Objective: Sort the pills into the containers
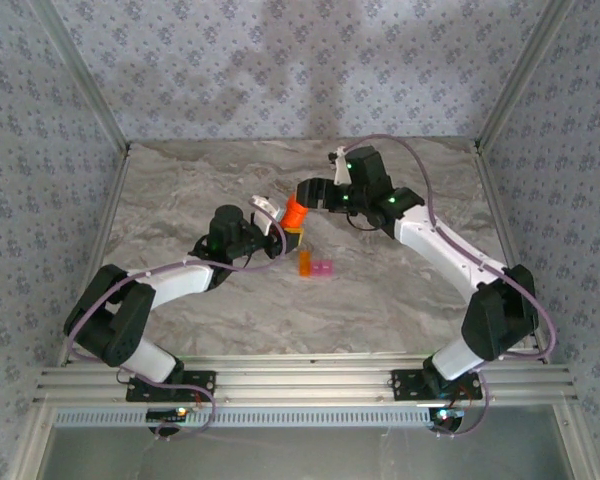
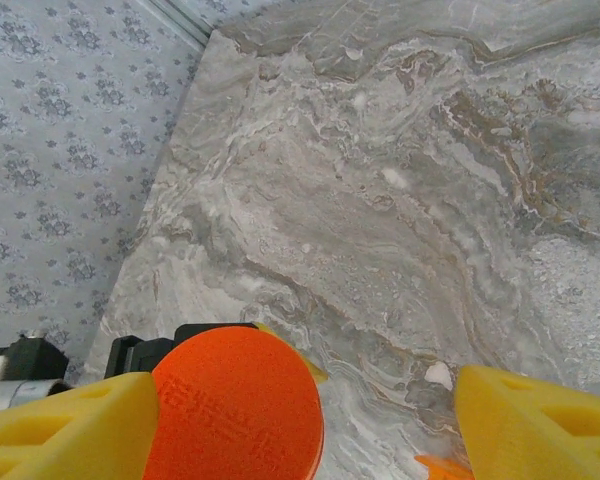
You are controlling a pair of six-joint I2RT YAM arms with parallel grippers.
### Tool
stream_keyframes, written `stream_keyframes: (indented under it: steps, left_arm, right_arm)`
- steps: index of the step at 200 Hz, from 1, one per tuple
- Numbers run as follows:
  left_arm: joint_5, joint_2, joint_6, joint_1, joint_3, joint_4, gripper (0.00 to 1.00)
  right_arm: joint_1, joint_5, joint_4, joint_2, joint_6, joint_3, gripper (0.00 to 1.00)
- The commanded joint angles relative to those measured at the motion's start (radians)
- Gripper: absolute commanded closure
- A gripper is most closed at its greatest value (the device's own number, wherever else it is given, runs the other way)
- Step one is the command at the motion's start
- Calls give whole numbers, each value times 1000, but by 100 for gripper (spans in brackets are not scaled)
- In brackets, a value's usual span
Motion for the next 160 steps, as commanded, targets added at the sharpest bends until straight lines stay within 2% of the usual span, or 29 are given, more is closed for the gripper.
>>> stream_keyframes:
  steps: [1,129,138,160]
  left_arm:
    - [29,-13,10,7,41,19,100]
    - [30,16,-3,7,52,35,100]
    - [29,15,-7,7,52,37,100]
    - [28,15,-9,7,53,40,100]
  right_arm:
    - [8,-4,19,21,21,38,22]
    - [30,-104,60,67,50,42,30]
    - [31,-110,60,71,50,41,33]
    - [27,-122,70,74,44,31,46]
